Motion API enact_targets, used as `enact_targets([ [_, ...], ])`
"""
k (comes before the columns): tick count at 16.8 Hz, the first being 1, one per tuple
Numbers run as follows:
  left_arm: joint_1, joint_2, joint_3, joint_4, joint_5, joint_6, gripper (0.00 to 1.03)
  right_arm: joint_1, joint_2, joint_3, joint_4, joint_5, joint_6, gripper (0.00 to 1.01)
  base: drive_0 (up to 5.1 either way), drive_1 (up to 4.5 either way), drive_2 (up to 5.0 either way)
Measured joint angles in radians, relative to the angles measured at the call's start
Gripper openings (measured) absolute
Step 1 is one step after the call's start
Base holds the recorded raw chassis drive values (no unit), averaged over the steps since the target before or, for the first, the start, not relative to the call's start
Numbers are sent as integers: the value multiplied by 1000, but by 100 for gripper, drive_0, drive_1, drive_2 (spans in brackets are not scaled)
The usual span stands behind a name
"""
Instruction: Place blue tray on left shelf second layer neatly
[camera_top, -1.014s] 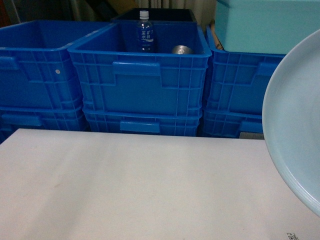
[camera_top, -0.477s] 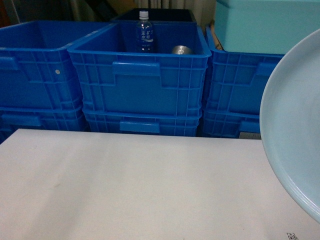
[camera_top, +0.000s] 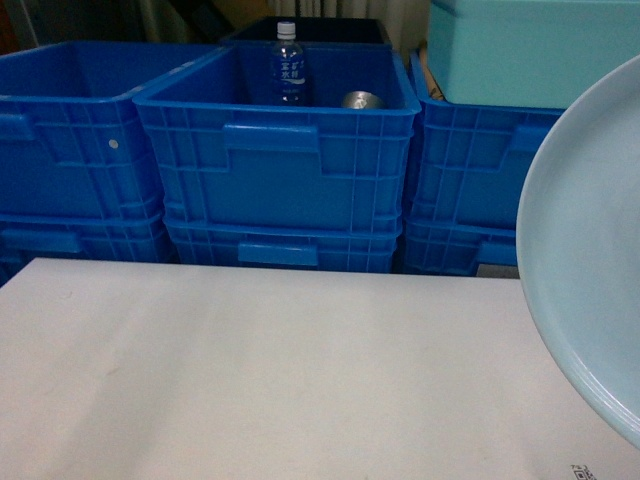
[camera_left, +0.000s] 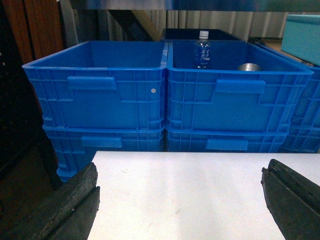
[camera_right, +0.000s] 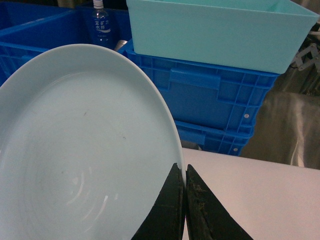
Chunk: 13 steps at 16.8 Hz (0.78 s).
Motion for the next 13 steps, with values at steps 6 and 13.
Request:
enact_targets([
  [6,0,0,0,0,0,0,98,0,0,0,-1,-2,0,2,-99,-216,-216],
  [13,0,0,0,0,0,0,98,0,1,0,-2,-3,0,2,272,-433,-433],
])
